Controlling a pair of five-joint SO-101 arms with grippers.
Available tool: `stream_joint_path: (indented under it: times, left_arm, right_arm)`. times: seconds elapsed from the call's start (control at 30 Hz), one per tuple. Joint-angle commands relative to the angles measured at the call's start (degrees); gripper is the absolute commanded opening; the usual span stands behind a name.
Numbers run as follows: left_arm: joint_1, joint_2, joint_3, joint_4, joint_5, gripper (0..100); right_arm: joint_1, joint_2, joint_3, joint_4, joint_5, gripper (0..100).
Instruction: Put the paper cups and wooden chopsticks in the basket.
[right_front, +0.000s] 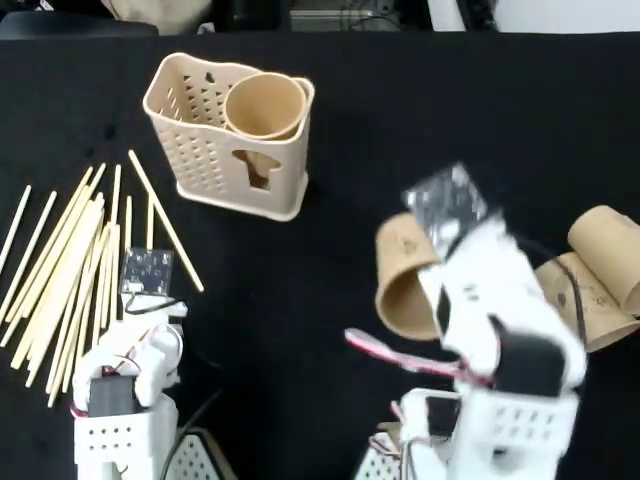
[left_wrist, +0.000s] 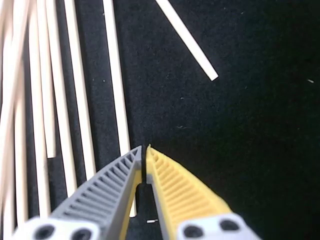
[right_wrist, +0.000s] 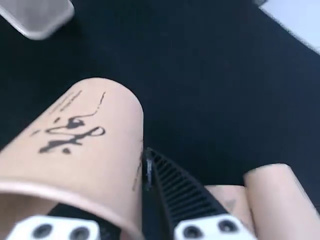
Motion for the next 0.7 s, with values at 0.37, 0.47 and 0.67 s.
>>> stream_joint_path:
  times: [0.37, 0.47, 0.67]
  left_arm:
    - [0.4, -0.5, 0.7, 0.4, 0.4, 3]
    - [0.4, -0.5, 0.7, 0.4, 0.4, 3]
    - [0.4, -0.5, 0.7, 0.4, 0.4, 3]
  right_arm:
    - [-21.8, 46.0, -66.2, 9.9, -16.4, 1.2]
    - [-24.1, 53.7, -75.3, 9.7, -16.2, 1.2]
    - [-25.1, 67.6, -88.9, 10.0, -16.2, 1.2]
